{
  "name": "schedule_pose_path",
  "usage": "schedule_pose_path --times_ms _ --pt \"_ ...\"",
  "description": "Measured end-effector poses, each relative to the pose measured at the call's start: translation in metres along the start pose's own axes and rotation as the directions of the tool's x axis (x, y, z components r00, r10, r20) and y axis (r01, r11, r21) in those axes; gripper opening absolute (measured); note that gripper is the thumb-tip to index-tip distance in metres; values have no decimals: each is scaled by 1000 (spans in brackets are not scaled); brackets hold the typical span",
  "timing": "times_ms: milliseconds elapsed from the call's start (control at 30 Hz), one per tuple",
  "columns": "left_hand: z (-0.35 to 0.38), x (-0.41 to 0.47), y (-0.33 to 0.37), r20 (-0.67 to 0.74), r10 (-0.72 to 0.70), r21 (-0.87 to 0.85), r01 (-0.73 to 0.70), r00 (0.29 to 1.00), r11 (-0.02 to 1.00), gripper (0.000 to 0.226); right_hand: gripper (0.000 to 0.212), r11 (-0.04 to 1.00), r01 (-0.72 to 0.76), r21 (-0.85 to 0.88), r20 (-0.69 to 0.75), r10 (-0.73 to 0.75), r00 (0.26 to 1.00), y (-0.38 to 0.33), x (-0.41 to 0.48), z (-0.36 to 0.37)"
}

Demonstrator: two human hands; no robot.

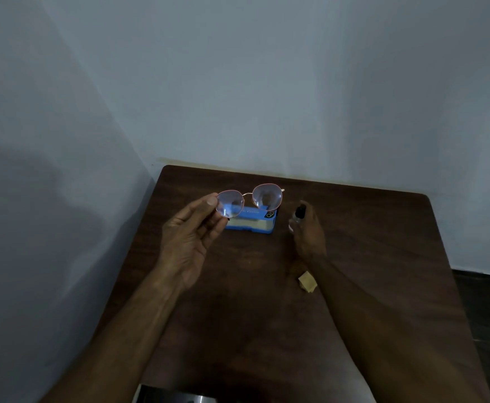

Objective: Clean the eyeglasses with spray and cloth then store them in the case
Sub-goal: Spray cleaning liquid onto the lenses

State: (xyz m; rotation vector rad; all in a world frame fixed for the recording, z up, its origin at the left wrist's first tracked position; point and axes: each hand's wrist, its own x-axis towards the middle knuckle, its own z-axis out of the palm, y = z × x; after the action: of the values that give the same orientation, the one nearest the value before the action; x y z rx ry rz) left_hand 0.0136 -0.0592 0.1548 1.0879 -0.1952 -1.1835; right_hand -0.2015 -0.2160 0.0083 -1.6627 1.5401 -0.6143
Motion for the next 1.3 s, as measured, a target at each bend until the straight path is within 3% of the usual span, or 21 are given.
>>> schedule_pose_path --times_ms 100,233,367,467,600,700,800,967,1300 --pt "-2 1 4 -6 -1 -33 1 1000 999 25 63 990 11 142 -61 -2 998 -8 -7 -4" --pt "-7 3 7 -39 -6 -81 2 999 997 27 69 972 181 150 -190 -152 970 -33 -32 -12" --pt "-8 1 9 -73 -12 -107 4 997 994 32 45 911 373 178 -303 -310 901 -70 -75 -26" --pt "-7 -7 8 -54 -23 -110 17 998 994 29 40 868 469 164 -348 -394 850 -99 -110 -34" --pt "-6 -17 5 -58 -27 -83 22 998 996 18 57 859 486 164 -199 -454 869 -128 -145 -38" --pt "-6 -24 1 -62 -12 -45 9 998 999 14 74 879 477 -22 -81 -477 875 -144 -164 -35" --pt "-11 -33 -2 -56 1 -22 -2 998 1000 14 72 876 458 -152 -20 -466 884 -152 -179 -29" --pt "-22 -44 -3 -50 -2 -55 -1 999 998 12 71 849 509 -140 103 -499 861 -161 -195 -22" --pt "-37 -53 2 -59 -21 -100 15 998 995 12 62 806 444 -392 97 -443 891 -167 -197 0"
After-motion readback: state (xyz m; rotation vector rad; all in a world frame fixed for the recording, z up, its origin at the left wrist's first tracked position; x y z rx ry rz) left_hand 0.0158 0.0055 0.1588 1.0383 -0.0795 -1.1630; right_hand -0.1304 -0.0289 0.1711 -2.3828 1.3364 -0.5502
